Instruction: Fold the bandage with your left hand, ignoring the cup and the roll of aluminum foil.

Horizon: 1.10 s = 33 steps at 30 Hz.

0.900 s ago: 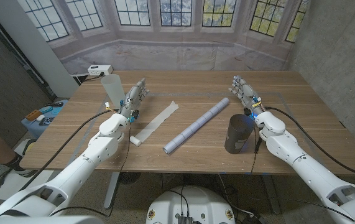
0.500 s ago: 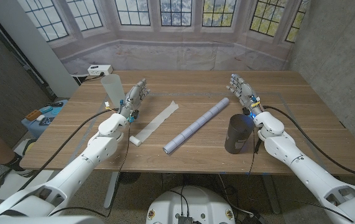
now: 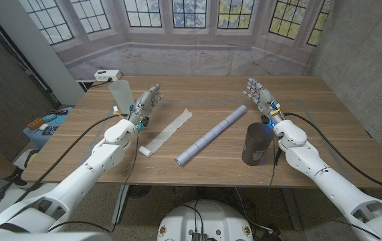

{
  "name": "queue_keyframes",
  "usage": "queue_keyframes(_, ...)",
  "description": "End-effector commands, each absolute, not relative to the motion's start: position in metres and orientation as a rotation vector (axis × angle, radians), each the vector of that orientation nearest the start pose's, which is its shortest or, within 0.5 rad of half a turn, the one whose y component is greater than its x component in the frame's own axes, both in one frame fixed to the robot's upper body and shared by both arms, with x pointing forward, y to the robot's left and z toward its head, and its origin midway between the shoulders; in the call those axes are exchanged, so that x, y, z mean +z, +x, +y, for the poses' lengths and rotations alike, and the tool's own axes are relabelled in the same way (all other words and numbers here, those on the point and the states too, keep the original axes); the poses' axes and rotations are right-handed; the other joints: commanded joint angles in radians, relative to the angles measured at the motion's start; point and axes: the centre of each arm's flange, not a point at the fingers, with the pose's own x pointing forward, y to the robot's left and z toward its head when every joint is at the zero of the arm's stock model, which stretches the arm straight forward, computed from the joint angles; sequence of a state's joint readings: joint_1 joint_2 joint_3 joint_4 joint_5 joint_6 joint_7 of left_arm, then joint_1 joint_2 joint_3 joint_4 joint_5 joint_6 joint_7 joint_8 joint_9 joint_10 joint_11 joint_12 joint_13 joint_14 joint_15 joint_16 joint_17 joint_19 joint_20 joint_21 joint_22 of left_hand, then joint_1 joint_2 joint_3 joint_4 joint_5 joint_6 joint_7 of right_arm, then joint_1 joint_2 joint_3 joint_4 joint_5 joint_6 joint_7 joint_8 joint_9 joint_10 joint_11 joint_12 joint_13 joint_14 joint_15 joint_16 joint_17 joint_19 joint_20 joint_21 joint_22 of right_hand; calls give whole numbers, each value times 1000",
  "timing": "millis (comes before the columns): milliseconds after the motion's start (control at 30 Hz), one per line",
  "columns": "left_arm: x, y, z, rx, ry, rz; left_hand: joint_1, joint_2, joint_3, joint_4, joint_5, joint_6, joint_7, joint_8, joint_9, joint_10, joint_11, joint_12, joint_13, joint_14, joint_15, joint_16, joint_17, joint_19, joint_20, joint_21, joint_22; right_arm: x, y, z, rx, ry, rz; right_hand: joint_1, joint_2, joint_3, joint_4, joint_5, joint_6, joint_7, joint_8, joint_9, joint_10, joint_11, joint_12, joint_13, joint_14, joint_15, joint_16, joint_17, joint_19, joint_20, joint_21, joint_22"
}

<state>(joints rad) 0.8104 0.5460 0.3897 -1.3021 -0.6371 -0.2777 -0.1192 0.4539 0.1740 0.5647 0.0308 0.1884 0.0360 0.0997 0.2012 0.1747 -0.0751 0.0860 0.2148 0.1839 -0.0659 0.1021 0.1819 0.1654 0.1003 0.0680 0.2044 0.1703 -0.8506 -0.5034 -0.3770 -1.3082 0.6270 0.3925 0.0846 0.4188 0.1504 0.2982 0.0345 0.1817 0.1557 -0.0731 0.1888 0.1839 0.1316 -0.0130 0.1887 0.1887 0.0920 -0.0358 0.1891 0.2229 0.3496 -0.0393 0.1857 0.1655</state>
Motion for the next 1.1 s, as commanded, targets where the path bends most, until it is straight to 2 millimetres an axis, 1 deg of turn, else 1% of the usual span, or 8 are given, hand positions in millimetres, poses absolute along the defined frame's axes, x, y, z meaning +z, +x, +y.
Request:
queue_keyframes(33, 6, 658, 288, -315, 138, -594, 31, 10, 13, -23, 11, 15, 4, 7, 4, 7, 6, 2, 2, 11, 7, 2, 2, 10, 9, 2, 5, -19, 639, -278, 263, -7, -694, 11, 2, 2, -6, 5, 5, 2, 6, 3, 5, 8, 6, 5, 10, -24, 9, 2, 10, -46, 7, 4)
queue_keyframes(333, 19, 662, 284, -333, 215, -584, 58, 4, 29, -58, 21, 25, 1, 4, 4, 19, 6, 3, 2, 25, 5, 2, 2, 20, 9, 2, 5, -24, 640, -281, 254, -14, -689, 11, 3, 3, -11, 4, 10, 5, 7, 3, 4, 8, 6, 5, 10, -24, 11, 1, 10, -46, 7, 4)
queue_keyframes(533, 28, 661, 282, -329, 283, -590, 91, -10, 40, -109, 32, 56, -14, 5, 5, 40, -17, 5, 2, 44, -13, 3, 2, 37, -6, 5, 5, -27, 640, -282, 250, -14, -691, 12, 4, 4, -13, 4, 12, 7, 8, 3, 6, 11, 7, 5, 10, -24, 12, 0, 10, -46, 7, 4)
queue_keyframes(667, 33, 657, 283, -300, 333, -593, 120, -23, 40, -156, 41, 111, -30, 12, 5, 82, -26, 12, 2, 81, -28, 8, 2, 70, -11, 12, 6, -27, 640, -282, 253, -17, -693, 12, 4, 4, -16, 3, 15, 9, 9, 3, 5, 12, 7, 5, 10, -24, 12, 0, 11, -45, 7, 4)
queue_keyframes(800, 34, 654, 285, -278, 367, -592, 142, -30, 38, -185, 48, 155, -36, 15, 6, 118, -34, 18, 2, 116, -31, 11, 3, 103, -12, 18, 6, -26, 639, -282, 255, -22, -696, 12, 5, 4, -16, 3, 17, 11, 9, 3, 5, 11, 7, 5, 11, -25, 13, 0, 10, -46, 7, 4)
queue_keyframes(900, 36, 650, 287, -255, 410, -596, 157, -33, 35, -197, 54, 190, -37, 18, 6, 152, -38, 24, 2, 140, -33, 12, 3, 122, -8, 21, 7, -25, 638, -282, 258, -25, -698, 12, 5, 4, -18, 3, 19, 12, 9, 3, 5, 13, 7, 5, 11, -24, 14, -1, 11, -46, 7, 4)
queue_keyframes(933, 36, 649, 288, -246, 426, -599, 170, -39, 32, -204, 57, 211, -45, 19, 6, 175, -48, 27, 2, 163, -42, 14, 3, 136, -9, 23, 8, -25, 638, -282, 258, -27, -698, 12, 5, 4, -18, 3, 19, 11, 9, 3, 5, 13, 7, 5, 10, -25, 14, -1, 11, -46, 7, 4)
queue_keyframes(1100, 37, 645, 292, -222, 471, -605, 207, -63, 21, -213, 60, 291, -56, 27, 6, 231, -74, 33, 2, 215, -68, 15, 3, 183, -20, 30, 8, -25, 638, -282, 262, -28, -699, 12, 6, 5, -19, 3, 21, 12, 10, 3, 6, 13, 7, 5, 11, -25, 14, -1, 11, -46, 7, 4)
